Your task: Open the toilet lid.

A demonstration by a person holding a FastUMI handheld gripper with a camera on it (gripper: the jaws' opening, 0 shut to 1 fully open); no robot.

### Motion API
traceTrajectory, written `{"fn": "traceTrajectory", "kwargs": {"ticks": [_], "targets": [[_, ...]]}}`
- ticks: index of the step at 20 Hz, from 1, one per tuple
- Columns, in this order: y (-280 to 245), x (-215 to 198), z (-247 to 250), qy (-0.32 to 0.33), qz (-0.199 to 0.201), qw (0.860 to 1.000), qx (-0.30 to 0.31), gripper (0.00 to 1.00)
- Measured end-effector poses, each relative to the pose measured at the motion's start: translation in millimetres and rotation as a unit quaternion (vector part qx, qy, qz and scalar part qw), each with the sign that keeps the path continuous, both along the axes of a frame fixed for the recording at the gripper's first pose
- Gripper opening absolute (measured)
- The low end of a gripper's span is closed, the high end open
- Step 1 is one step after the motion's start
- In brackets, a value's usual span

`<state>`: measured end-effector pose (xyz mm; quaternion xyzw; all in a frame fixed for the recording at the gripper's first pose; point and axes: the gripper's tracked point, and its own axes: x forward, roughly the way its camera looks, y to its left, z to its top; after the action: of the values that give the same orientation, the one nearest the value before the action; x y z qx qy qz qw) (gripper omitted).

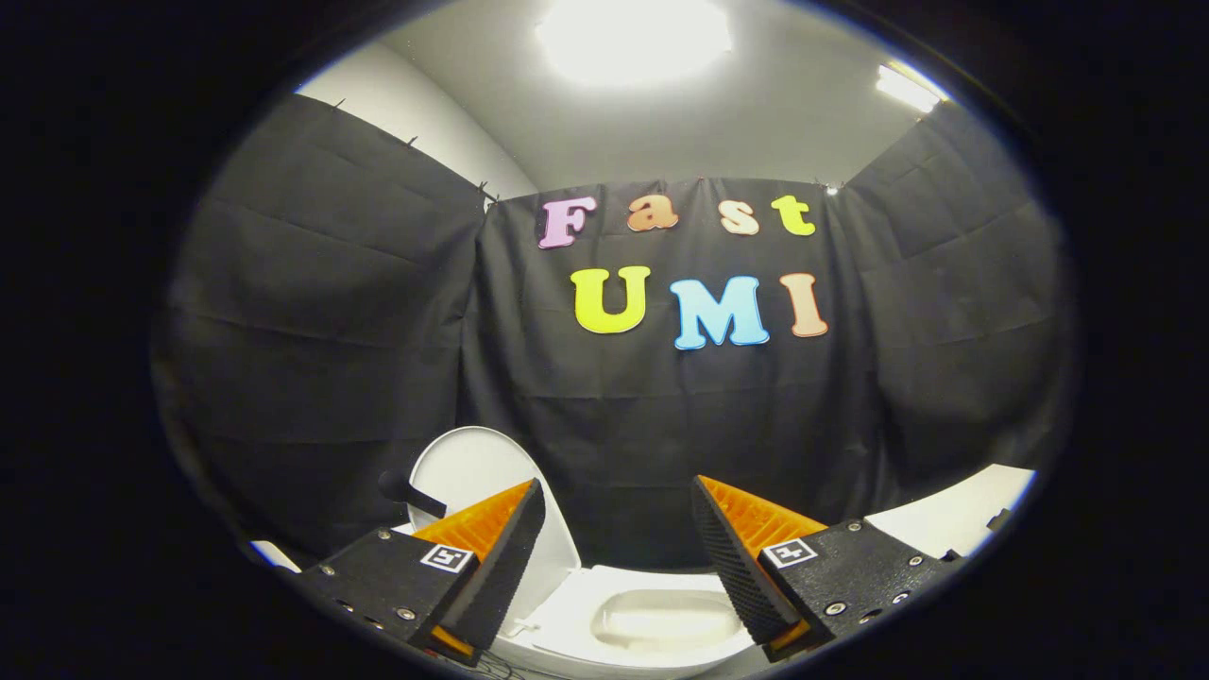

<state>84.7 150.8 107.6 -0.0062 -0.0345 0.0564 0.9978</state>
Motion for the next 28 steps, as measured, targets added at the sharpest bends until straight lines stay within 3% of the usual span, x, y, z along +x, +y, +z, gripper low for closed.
{"fn": "traceTrajectory", "kwargs": {"ticks": [5, 13, 28], "targets": [[-42, -15, -10, -0.008, -0.027, 0.999, -0.018, 0.96], [-81, -36, -42, -0.01, -0.037, 0.999, -0.011, 0.96], [-77, -45, -96, 0.004, -0.007, 1.0, 0.007, 0.96]]}}
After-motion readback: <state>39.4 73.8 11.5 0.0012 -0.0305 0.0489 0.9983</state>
